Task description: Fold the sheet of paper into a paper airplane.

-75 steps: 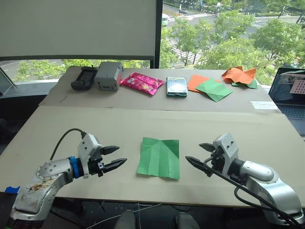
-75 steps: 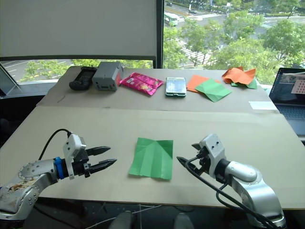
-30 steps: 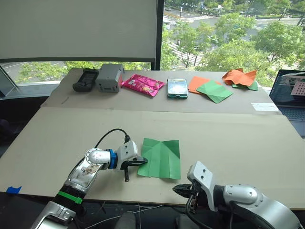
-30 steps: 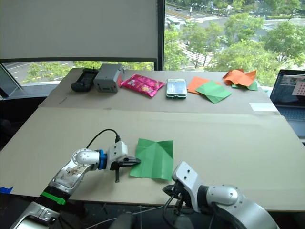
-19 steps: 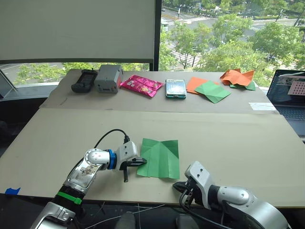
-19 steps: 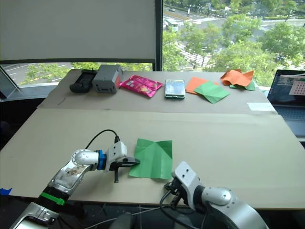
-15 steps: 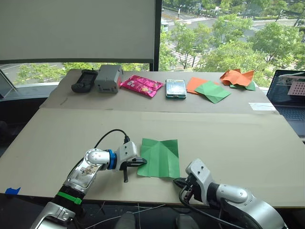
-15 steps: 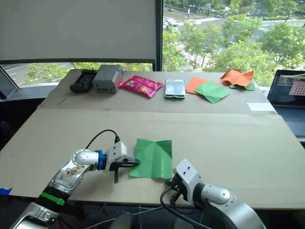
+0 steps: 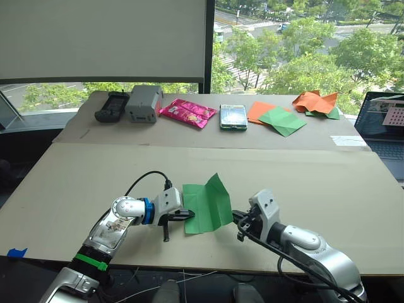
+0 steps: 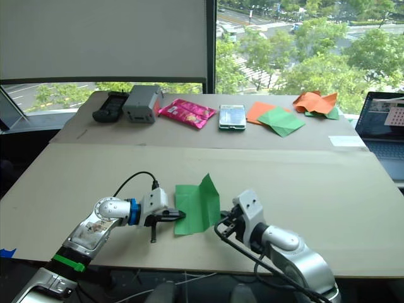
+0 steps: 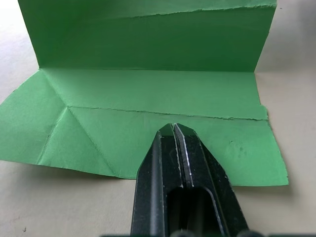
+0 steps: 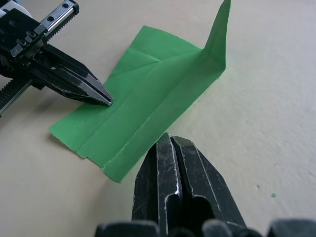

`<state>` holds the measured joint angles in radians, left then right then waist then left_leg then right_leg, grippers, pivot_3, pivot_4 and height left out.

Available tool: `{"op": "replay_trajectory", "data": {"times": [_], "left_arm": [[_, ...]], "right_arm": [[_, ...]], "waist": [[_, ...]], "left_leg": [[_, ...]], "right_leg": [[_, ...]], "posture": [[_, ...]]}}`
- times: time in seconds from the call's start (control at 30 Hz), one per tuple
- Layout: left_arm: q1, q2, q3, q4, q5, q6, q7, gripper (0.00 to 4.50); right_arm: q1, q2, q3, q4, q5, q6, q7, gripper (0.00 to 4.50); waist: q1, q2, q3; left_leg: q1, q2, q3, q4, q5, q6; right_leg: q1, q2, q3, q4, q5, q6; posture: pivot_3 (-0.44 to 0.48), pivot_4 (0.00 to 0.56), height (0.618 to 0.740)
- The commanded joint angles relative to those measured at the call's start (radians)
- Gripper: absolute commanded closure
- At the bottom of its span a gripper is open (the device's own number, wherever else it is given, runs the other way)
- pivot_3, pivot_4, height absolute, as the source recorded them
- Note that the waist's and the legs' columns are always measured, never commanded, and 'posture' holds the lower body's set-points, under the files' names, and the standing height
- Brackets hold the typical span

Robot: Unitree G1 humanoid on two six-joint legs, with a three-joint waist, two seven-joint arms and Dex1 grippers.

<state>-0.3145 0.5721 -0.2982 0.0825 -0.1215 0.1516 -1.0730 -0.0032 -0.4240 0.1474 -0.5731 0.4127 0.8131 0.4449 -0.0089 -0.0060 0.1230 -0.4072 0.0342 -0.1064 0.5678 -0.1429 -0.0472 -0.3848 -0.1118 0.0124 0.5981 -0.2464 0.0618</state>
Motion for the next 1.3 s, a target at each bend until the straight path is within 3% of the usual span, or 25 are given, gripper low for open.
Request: {"op": "replay_trajectory", "data": {"times": [0.03, 0.6, 0.9, 1.03, 1.13, 1.3], "left_arm": [[0.021, 0.016, -0.021, 0.017, 0.034, 0.021, -0.003, 4.50], [0.061, 0.038, 0.005, -0.047, 0.023, 0.062, 0.028, 4.50], [0.103, 0.091, 0.099, -0.127, -0.020, 0.118, 0.047, 4.50], [0.105, 0.152, 0.215, -0.214, -0.128, 0.212, 0.020, 4.50], [0.069, 0.140, 0.313, -0.256, -0.268, 0.328, 0.025, 4.50], [0.041, 0.068, 0.282, -0.235, -0.318, 0.378, 0.029, 4.50]], "right_arm": [[-0.056, 0.021, 0.040, 0.026, -0.023, -0.038, 0.006, 4.44], [-0.220, 0.115, 0.207, 0.209, -0.100, -0.119, 0.083, 4.44], [-0.255, 0.132, 0.255, 0.314, -0.145, -0.105, 0.111, 4.44], [-0.265, 0.134, 0.259, 0.350, -0.164, -0.096, 0.114, 4.44], [-0.272, 0.138, 0.254, 0.366, -0.170, -0.095, 0.117, 4.44], [-0.277, 0.145, 0.249, 0.374, -0.175, -0.092, 0.116, 4.44]], "waist": [[-0.003, 0.000, 0.000], [-0.005, 0.000, 0.000], [-0.011, 0.001, 0.000], [-0.012, -0.001, 0.002], [-0.008, -0.002, 0.003], [-0.005, -0.002, 0.002]], "left_leg": [[0.000, 0.000, 0.000, 0.000, 0.000, 0.000], [0.001, 0.000, 0.000, 0.000, 0.000, 0.001], [0.002, 0.001, 0.000, -0.001, 0.000, 0.001], [0.002, 0.001, 0.000, -0.002, 0.000, 0.000], [0.002, 0.002, 0.000, -0.002, 0.000, 0.000], [0.002, 0.000, 0.000, -0.002, 0.000, 0.000]], "right_leg": [[0.000, 0.000, 0.000, 0.000, 0.000, 0.000], [-0.002, 0.000, 0.000, 0.007, 0.000, 0.000], [-0.004, 0.001, 0.000, 0.011, -0.001, -0.001], [-0.005, 0.001, 0.000, 0.011, -0.001, -0.001], [-0.005, 0.001, 0.000, 0.011, -0.001, -0.001], [-0.003, 0.001, 0.000, 0.010, -0.002, -0.001]], "posture": [[0.000, 0.150, 0.720], [0.000, 0.150, 0.720], [0.000, 0.150, 0.720], [0.000, 0.150, 0.720], [0.000, 0.150, 0.720], [0.000, 0.150, 0.720]]}}
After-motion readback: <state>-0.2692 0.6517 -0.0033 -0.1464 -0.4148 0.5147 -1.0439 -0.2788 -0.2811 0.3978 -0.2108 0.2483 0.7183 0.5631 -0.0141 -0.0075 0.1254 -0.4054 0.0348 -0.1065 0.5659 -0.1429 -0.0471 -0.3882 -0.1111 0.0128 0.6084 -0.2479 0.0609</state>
